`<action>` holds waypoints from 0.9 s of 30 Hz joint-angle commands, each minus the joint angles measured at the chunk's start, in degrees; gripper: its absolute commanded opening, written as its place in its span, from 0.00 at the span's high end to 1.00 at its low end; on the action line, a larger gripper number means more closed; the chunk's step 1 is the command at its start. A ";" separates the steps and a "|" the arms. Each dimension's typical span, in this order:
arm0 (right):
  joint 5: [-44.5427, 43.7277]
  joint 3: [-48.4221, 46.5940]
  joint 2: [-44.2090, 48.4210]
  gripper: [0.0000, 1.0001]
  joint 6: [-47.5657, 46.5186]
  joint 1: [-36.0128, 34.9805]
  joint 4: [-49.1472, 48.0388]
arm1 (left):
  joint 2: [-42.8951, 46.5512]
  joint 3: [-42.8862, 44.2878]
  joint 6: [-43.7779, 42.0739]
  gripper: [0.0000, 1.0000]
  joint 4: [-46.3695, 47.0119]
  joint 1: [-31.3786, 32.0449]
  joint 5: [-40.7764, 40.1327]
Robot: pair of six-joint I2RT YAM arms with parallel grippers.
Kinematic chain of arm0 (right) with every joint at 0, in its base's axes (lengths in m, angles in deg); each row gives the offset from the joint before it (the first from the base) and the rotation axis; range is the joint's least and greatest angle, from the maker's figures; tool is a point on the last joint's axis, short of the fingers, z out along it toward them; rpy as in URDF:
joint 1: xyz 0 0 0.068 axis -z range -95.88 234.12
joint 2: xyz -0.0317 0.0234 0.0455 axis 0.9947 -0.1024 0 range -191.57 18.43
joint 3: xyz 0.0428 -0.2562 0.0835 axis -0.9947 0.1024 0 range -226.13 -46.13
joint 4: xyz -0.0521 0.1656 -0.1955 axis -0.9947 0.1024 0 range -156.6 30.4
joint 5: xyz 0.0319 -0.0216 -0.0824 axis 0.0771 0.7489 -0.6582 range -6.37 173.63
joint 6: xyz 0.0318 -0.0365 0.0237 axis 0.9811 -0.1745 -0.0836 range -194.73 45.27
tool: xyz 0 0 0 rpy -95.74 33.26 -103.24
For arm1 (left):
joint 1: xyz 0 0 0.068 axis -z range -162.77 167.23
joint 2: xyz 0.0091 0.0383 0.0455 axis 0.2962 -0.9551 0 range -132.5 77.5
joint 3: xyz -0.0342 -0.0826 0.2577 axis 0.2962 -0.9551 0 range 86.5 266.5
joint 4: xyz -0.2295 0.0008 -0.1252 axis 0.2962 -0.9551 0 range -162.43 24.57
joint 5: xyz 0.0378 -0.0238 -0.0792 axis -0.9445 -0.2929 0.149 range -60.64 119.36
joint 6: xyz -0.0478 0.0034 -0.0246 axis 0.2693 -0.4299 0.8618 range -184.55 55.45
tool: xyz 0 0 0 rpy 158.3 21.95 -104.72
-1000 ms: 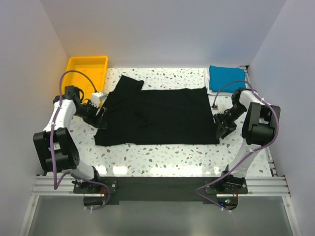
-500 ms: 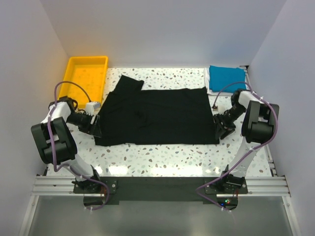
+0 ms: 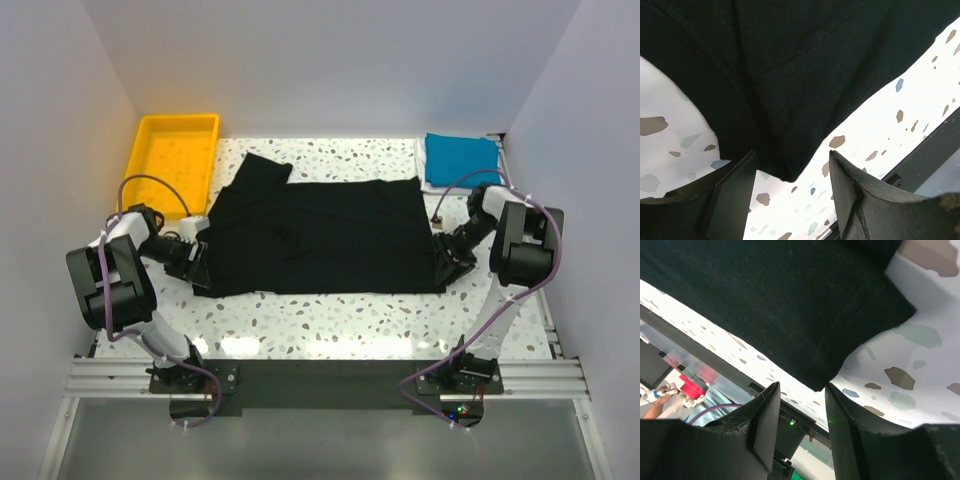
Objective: Fold and stack the t-shirts
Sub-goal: Fold the tshirt
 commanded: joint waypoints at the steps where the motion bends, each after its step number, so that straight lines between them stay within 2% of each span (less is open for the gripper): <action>1: -1.81 -1.95 -0.95 0.55 2.25 0.18 -0.71 | 0.34 -1.29 0.33 0.36 2.58 0.45 -0.49; 8: -3.24 -1.86 -0.86 0.53 3.22 0.27 -1.94 | 0.60 -2.34 0.69 0.34 3.38 0.80 -0.49; 14: -0.77 -2.83 -1.39 0.65 2.87 0.27 -0.71 | -0.10 -2.78 1.38 0.36 4.08 1.24 -0.76; 18: -0.07 -2.91 -1.48 0.67 2.34 0.18 0.08 | -0.98 -2.87 1.92 0.36 4.34 1.24 -0.41; 27: -2.70 -2.83 -2.35 0.59 3.48 0.27 -1.32 | -1.60 -2.17 2.53 0.35 4.61 1.41 0.03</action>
